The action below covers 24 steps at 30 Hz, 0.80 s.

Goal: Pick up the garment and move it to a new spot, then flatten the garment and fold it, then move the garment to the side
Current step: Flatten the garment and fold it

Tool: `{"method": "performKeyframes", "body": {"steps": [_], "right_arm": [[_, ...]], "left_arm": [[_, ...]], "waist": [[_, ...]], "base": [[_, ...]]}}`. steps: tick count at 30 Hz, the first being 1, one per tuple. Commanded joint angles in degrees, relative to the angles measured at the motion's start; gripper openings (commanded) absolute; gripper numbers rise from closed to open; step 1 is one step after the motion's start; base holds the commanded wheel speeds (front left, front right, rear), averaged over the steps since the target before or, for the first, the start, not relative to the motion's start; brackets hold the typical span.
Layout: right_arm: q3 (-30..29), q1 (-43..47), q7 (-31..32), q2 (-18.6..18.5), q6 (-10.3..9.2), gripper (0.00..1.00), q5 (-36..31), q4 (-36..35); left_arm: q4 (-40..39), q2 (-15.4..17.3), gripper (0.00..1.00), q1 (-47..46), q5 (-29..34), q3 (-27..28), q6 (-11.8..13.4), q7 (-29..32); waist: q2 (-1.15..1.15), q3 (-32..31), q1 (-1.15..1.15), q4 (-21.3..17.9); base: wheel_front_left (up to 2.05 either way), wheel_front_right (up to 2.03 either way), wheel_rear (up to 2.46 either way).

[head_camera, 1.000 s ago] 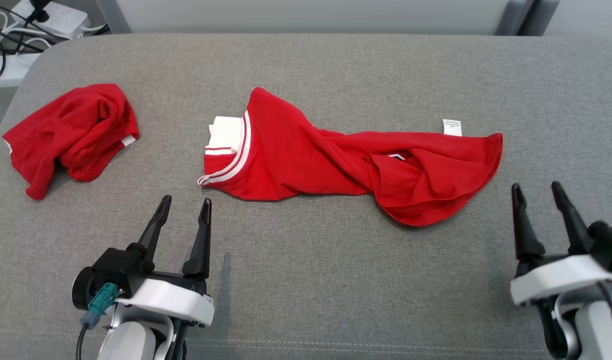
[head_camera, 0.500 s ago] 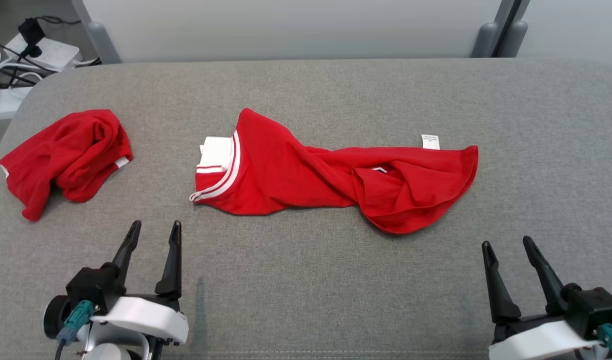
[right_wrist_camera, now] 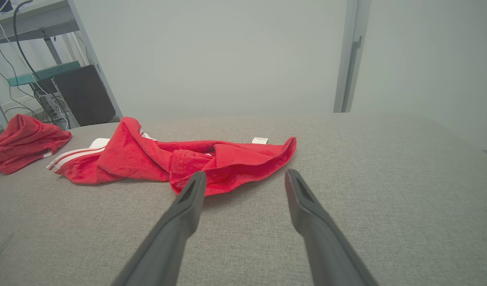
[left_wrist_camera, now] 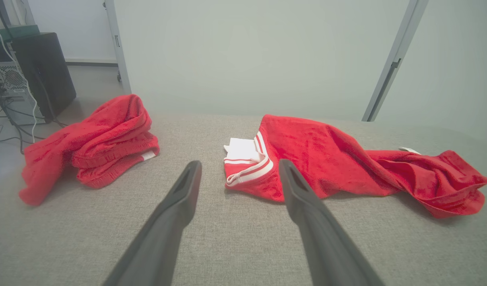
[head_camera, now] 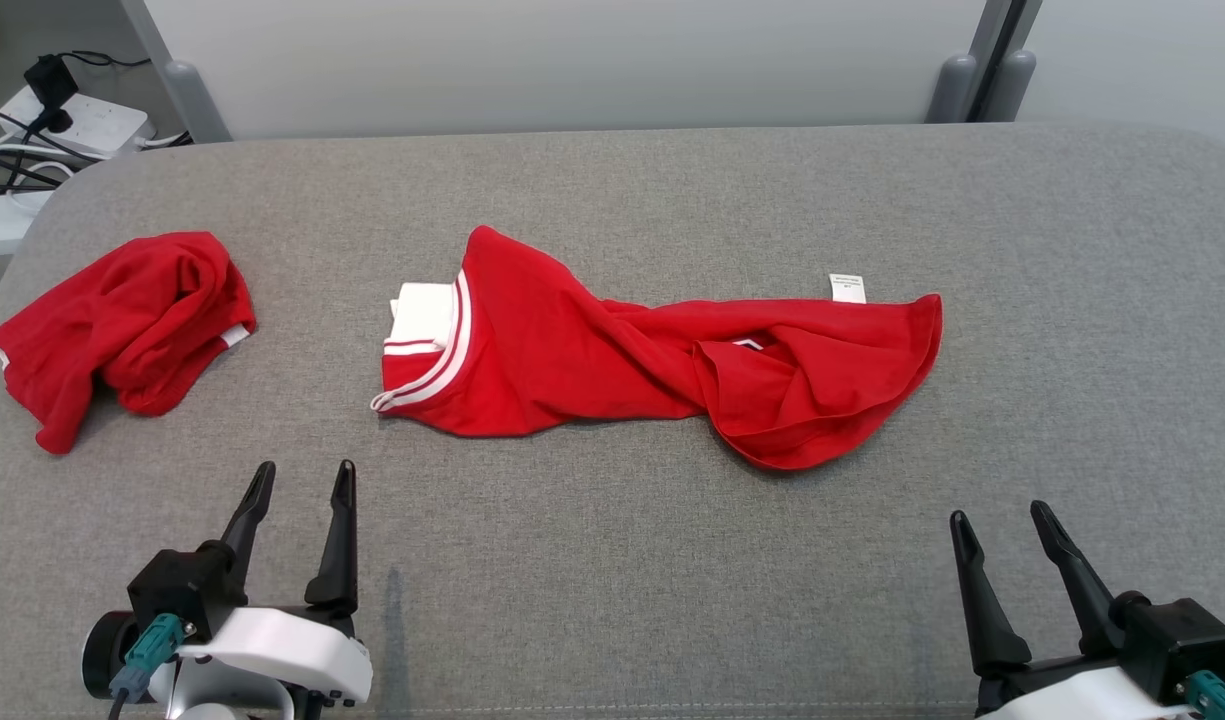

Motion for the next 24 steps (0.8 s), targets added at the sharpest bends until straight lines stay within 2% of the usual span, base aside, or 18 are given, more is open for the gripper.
{"method": "performKeyframes", "body": {"steps": [1,8,12,18,24], "right_arm": [[1.69,-0.94,0.13,-0.51,0.24,1.0,0.23,-1.94],[1.81,-1.32,0.29,-0.48,0.24,1.0,0.83,-1.75],[2.06,-2.9,1.17,-0.68,0.24,1.0,0.33,-1.57],[1.84,-9.24,2.8,-4.73,0.24,1.0,1.56,0.7],[3.39,-19.54,4.74,-9.27,0.24,1.0,4.97,7.44]], "left_arm": [[-1.55,1.21,1.0,-1.33,-0.51,1.93,0.66,0.05],[-1.81,1.36,1.0,-1.66,-1.49,1.76,0.5,1.29],[-1.66,2.27,1.0,-4.36,-2.96,2.17,-0.12,4.43],[-0.25,5.24,1.0,-12.95,-5.3,2.07,-2.47,12.83],[5.42,8.13,1.0,-24.42,-9.16,1.14,-5.8,23.39]], "waist": [[0.0,0.02,0.0,0.06],[0.0,0.26,0.0,-0.04],[0.0,1.29,0.0,-0.26],[0.0,3.96,0.0,-1.34],[0.0,7.51,0.0,-3.46]], "base": [[0.0,0.0,0.0],[0.0,0.0,0.0],[0.0,0.0,0.0],[0.0,0.0,0.0],[0.0,0.0,0.0]]}}
